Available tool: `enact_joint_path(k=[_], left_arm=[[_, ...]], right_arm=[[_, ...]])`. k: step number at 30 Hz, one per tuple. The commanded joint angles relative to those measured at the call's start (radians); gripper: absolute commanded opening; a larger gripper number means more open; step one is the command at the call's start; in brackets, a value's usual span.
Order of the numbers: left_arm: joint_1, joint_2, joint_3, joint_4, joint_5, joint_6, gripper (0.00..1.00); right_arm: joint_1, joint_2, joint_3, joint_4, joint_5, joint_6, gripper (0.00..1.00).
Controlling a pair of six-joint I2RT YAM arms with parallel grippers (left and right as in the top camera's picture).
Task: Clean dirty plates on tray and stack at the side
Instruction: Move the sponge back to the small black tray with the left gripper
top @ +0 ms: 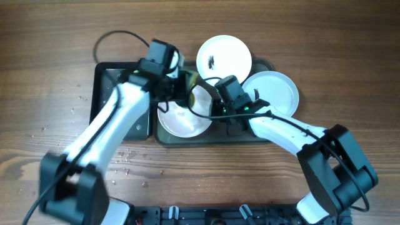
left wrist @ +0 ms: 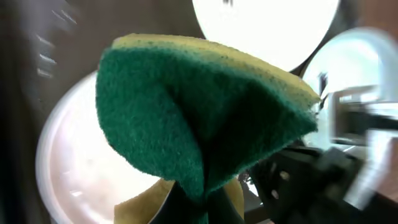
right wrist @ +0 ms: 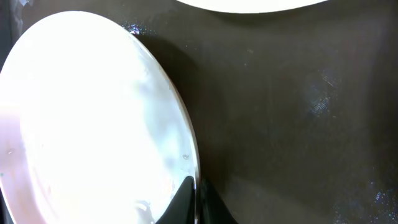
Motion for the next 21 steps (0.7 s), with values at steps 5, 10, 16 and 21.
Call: enact_joint_path(k=[5, 10, 16, 21], left_arm=[[0.171, -0.080, 0.003, -0.077, -0.253, -0.035, 0.05], [0.288, -0.076, -0.005, -0.107, -0.254, -0.022, 0.04], [0.364, -0.069, -0.079, -0.102, -0.262, -0.001, 0.04], [0.363, -0.033, -0.191, -0.013, -0.265, -0.001, 0.05]], right_arm=[[0.015, 0.015, -0.021, 0.026, -0.010, -0.002, 0.25], [0.020, 0.015, -0.026, 0.038, -0.009, -0.003, 0.25], [0.020, 0.015, -0.026, 0.041, -0.009, 0.012, 0.24], [0.020, 0.015, -0.026, 0.043, -0.009, 0.012, 0.25]])
